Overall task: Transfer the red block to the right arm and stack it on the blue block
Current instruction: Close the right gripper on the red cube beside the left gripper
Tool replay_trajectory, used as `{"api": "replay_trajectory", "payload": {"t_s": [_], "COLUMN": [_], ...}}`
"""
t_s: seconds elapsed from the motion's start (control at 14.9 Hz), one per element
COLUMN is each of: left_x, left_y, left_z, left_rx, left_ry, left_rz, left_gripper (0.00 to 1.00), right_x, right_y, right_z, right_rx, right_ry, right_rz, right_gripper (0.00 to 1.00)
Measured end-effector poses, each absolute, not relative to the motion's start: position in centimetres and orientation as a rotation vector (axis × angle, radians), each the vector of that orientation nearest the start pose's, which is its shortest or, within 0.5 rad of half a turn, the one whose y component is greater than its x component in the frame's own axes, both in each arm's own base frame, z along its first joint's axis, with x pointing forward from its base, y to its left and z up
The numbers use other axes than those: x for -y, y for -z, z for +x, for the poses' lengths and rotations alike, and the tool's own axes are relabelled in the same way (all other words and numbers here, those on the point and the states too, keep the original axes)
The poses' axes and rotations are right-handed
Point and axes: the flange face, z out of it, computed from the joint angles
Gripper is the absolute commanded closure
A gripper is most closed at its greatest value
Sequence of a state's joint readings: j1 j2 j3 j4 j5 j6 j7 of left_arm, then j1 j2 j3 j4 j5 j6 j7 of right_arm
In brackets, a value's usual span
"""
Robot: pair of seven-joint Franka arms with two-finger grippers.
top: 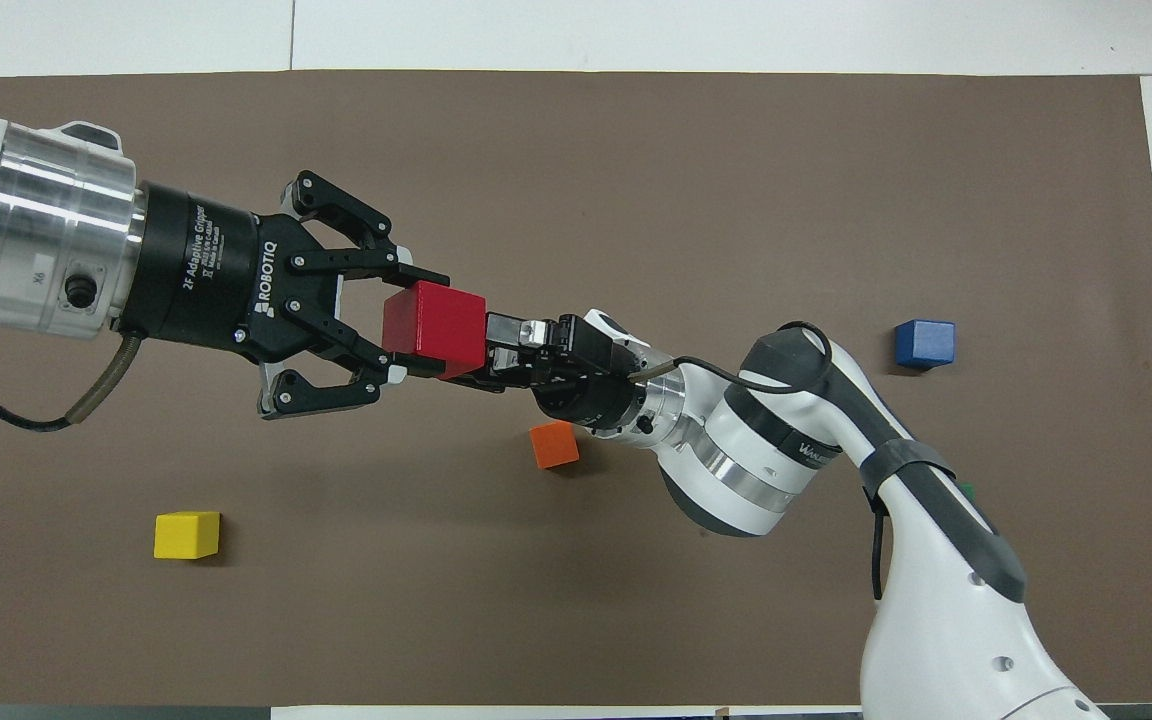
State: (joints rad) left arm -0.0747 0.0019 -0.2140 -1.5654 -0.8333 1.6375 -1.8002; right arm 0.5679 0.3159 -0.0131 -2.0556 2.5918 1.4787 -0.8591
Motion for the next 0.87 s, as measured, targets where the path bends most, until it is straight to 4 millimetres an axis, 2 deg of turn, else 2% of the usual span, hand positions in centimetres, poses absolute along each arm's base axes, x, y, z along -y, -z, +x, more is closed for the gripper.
{"api": "replay_trajectory", "payload": {"t_s": [0.33,0.67,0.87], "left_x": [23.3,23.1,23.0], "left_y": [-66.5,-66.5,-66.5], "left_z": [51.7,51.7,51.8], "left_rx": [2.355,2.360,2.363], "left_ry": [-1.238,-1.237,-1.237], "left_rz": [-2.436,-2.433,-2.431], "left_gripper": [1.00,1.00,1.00], "right_x": [-38.0,-36.3,-36.3], "right_y": [-40.2,-39.6,-40.1], "right_z": [50.0,50.1,50.0], "right_rx": [-0.204,-0.208,-0.203], "right_ry": [0.035,0.037,0.037], "right_rz": [-0.838,-0.813,-0.809], "right_gripper": [0.00,0.00,0.00]}}
